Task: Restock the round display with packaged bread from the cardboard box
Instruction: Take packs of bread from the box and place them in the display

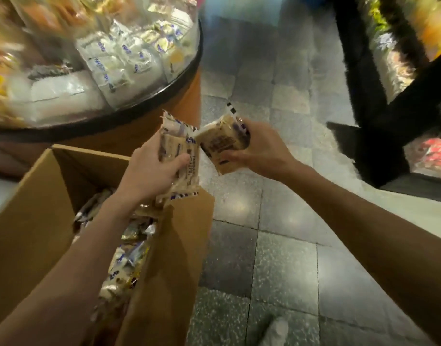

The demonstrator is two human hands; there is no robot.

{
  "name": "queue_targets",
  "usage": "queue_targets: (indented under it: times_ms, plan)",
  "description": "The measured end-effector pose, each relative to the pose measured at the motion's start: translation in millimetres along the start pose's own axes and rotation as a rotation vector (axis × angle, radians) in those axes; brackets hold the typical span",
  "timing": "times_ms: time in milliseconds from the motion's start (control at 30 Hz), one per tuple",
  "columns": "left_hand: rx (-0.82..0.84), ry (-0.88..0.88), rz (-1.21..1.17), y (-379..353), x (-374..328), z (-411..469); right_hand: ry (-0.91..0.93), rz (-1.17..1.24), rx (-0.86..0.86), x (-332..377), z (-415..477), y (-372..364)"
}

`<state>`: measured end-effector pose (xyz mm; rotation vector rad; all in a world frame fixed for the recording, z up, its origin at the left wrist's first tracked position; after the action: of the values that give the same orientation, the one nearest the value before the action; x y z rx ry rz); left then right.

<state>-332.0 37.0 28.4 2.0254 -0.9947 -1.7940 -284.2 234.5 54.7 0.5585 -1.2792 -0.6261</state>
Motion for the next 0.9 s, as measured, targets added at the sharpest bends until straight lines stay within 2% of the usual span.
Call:
queue_targets:
  times_ms: [67, 167, 267, 333, 400, 600, 700, 900]
  plan:
    - [-0.129, 0.040, -0.003, 11, -11, 27, 0.080, 0.003, 0.051, -7, 49, 9]
    - [-0.231, 0.145, -0.061, 17, -27, 72, 0.159, 0.143, 0.107, -37, 112, 35]
    - [-0.277, 0.212, -0.280, 18, -58, 115, 0.181, 0.342, 0.137, -66, 173, 68]
    - [-0.267, 0.241, -0.406, 15, -77, 144, 0.133, 0.479, 0.122, -83, 210, 88]
    - [-0.334, 0.260, -0.515, 22, -95, 174, 0.100, 0.596, 0.128, -97, 255, 101]
    - [-0.366, 0.333, -0.786, 42, -104, 284, -0.080, 0.831, 0.178, -155, 388, 87]
    - [-0.387, 0.327, -0.892, 49, -85, 369, -0.140, 0.866, 0.182, -199, 466, 66]
    - [-0.392, 0.400, -0.942, 51, -65, 513, -0.227, 0.831, 0.184, -276, 611, 40]
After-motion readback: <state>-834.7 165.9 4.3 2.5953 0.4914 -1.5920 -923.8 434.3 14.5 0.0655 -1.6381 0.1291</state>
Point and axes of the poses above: each hand's wrist, its own z-axis towards the middle knuckle, its own y-axis out of the back of the hand, x = y × z, the point moved 8 cm from there along z, towards the middle knuckle, and after that the axes turned 14 degrees about y, right-handed, at the moved point
